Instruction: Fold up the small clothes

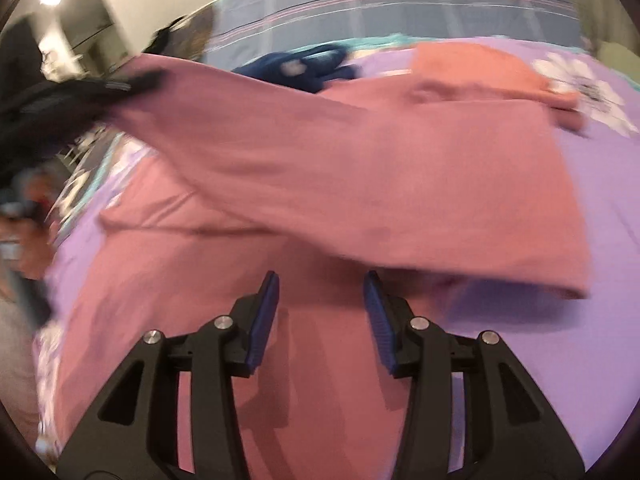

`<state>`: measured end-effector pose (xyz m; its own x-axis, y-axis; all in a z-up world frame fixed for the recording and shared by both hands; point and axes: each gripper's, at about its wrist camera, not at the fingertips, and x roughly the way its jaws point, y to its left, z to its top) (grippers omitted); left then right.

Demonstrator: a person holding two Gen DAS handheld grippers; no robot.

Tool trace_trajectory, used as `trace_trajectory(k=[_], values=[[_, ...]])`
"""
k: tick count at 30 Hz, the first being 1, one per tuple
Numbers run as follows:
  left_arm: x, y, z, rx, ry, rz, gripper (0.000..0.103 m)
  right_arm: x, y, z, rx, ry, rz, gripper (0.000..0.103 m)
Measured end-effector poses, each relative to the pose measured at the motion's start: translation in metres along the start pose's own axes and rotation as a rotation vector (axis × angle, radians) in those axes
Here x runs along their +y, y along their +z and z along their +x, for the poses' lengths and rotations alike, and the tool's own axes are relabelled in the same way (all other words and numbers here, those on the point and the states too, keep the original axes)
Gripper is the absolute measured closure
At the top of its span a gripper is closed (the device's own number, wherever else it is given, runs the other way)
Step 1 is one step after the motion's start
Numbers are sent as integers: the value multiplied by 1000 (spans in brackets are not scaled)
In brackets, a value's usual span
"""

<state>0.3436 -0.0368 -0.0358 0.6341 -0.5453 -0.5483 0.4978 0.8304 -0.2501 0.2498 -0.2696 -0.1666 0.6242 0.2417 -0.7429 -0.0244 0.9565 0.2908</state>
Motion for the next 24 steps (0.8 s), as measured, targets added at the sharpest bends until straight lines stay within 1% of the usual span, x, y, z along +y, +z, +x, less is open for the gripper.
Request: trace_trajectory(k=[1,2,3,5,8,10,12,14,16,18,20,22,24], values=[[-2,13,-15,-38,10,27,101,-11,1,0,-15,-4,40,62],[-1,22,-27,-67,26,43,101,-16,1,0,-16,2,67,68],[0,28,-36,-85,38,50,101,-20,1,1,-13,14,89,70],[10,41,-56,-118,85,54,101,-15,1,1,-17,-8,58,70],[36,43,-71,-123,178,50,101,-3,-2,3,-23,-55,-5,66],[63,31,-73,-90,235,14,101,1,-4,3,-24,-67,-22,64],[87,18,-67,-43,278,-29,101,1,-5,4,-20,-61,-22,62],[117,-3,-58,15,324,-78,101,1,-4,4,-15,-50,-20,58],[142,-21,-49,59,349,-114,101,3,-4,4,-12,-51,-33,57],[169,-40,-37,104,370,-154,101,6,-5,3,-3,-41,-54,52],[184,-52,-32,127,392,-179,99,10,-7,0,7,-24,-73,48],[196,-61,-31,138,425,-205,94,10,-8,-6,22,21,-89,48],[212,-69,-38,130,427,-249,82,9,-8,-16,25,80,-79,48]])
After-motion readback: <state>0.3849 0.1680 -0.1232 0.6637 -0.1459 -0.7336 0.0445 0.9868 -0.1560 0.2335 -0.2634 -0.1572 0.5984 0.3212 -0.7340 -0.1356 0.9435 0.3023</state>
